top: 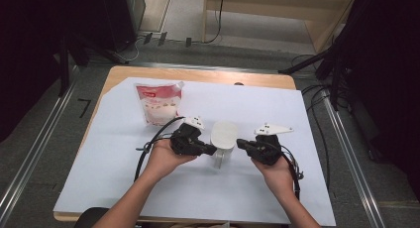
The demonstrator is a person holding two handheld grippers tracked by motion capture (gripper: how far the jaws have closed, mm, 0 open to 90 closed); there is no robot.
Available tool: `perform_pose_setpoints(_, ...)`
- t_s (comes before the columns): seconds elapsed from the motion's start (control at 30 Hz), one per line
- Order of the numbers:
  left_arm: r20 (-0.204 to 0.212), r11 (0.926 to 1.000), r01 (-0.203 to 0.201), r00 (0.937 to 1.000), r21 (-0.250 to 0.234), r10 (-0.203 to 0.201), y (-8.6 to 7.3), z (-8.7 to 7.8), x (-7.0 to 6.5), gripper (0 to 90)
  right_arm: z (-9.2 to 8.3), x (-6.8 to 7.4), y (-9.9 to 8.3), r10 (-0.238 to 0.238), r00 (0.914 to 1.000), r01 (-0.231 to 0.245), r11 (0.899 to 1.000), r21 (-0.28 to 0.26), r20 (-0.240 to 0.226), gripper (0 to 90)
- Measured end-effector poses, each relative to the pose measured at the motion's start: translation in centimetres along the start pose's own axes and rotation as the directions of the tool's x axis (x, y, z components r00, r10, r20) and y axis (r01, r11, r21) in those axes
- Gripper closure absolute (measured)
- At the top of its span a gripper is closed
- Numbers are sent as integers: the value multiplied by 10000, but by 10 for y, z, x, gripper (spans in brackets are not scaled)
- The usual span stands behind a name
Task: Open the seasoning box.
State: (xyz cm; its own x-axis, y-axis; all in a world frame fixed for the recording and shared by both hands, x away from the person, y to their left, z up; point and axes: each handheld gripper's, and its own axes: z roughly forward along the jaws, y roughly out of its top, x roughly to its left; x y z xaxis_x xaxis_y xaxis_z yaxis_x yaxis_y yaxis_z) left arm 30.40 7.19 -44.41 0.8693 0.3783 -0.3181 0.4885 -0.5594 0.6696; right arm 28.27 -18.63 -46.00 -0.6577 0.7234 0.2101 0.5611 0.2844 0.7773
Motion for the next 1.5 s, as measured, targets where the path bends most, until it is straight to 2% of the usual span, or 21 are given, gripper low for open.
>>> perform_pose_setpoints(0.13, 124, 10000, -32, 9999, -55, 33, 2, 4, -2, 900, 1, -3, 0, -2, 10000, 2, 10000, 17, 42, 900)
perform_pose_setpoints(0.2, 30, 9999, -114, 9999, -1, 114, 3, 6, -5, 900, 1, -4, 1, 46, 9999, -46, 10000, 4, 106, 900)
perform_pose_setpoints(0.33, -104, 9994, -302, 9995, -192, 300, 5, 12, -10, 900, 3, -8, 4, -37, 9998, 37, 10000, -5, 206, 900)
perform_pose_setpoints(0.4, -300, 9990, -338, 9990, -279, 329, 6, 14, -12, 900, 4, -10, 6, -11, 9996, 11, 10000, -2, 295, 900)
perform_pose_setpoints(0.6, -106, 9985, -261, 9996, -480, 256, 8, 21, -13, 900, 7, -16, 8, 118, 9997, -117, 9999, -40, 216, 900)
perform_pose_setpoints(0.67, 8, 9986, -226, 9997, -472, 227, 7, 21, -13, 879, 8, -16, 7, -37, 9995, 37, 10000, -12, 309, 900)
perform_pose_setpoints(0.73, 48, 9994, -254, 9997, -245, 255, 7, 21, -12, 848, 8, -15, 7, -162, 9992, 162, 9999, 12, 359, 900)
perform_pose_setpoints(0.77, -5, 9994, -330, 9995, -95, 330, 7, 20, -12, 844, 7, -15, 7, -286, 9990, 289, 9996, -73, 354, 900)
perform_pose_setpoints(0.8, 116, 9994, -341, 9993, -108, 342, 6, 19, -12, 837, 6, -15, 7, -233, 9991, 237, 9997, -107, 349, 900)
perform_pose_setpoints(0.83, 4, 9988, -487, 9988, 47, 487, 6, 17, -13, 830, 5, -15, 7, -184, 9994, 189, 9997, -141, 299, 900)
perform_pose_setpoints(0.87, -25, 9980, -628, 9980, -37, 628, 5, 14, -15, 830, 4, -15, 7, -184, 9995, 189, 9997, -171, 275, 900)
perform_pose_setpoints(0.9, 127, 9978, -658, 9977, -71, 659, 4, 12, -15, 824, 2, -15, 7, -196, 9994, 202, 9996, -210, 270, 900)
perform_pose_setpoints(1.0, 0, 9971, -756, 9971, -113, 756, 3, 3, -15, 775, -2, -14, 8, -288, 9991, 296, 9992, -261, 307, 900)
perform_pose_setpoints(1.13, 12, 9978, -575, 9983, -315, 575, 0, -9, -8, 722, -10, -10, 7, -329, 9991, 334, 9992, -208, 267, 900)
perform_pose_setpoints(1.17, 212, 9993, -292, 9993, -233, 297, -1, -12, -2, 667, -13, -8, 6, -409, 9989, 415, 9988, -246, 225, 900)
perform_pose_setpoints(1.2, 212, 9993, -292, 9993, -233, 297, -1, -12, -2, 637, -13, -8, 6, -409, 9989, 415, 9988, -246, 225, 900)
perform_pose_setpoints(1.23, 227, 9998, -115, 9997, -182, 119, -2, -14, 0, 637, -15, -7, 6, -397, 9990, 402, 9989, -242, 203, 900)
perform_pose_setpoints(1.5, 9, 9997, -159, 9999, -208, 159, -6, -22, 8, 533, -28, 6, -3, -367, 9993, 368, 9992, -141, 62, 898)
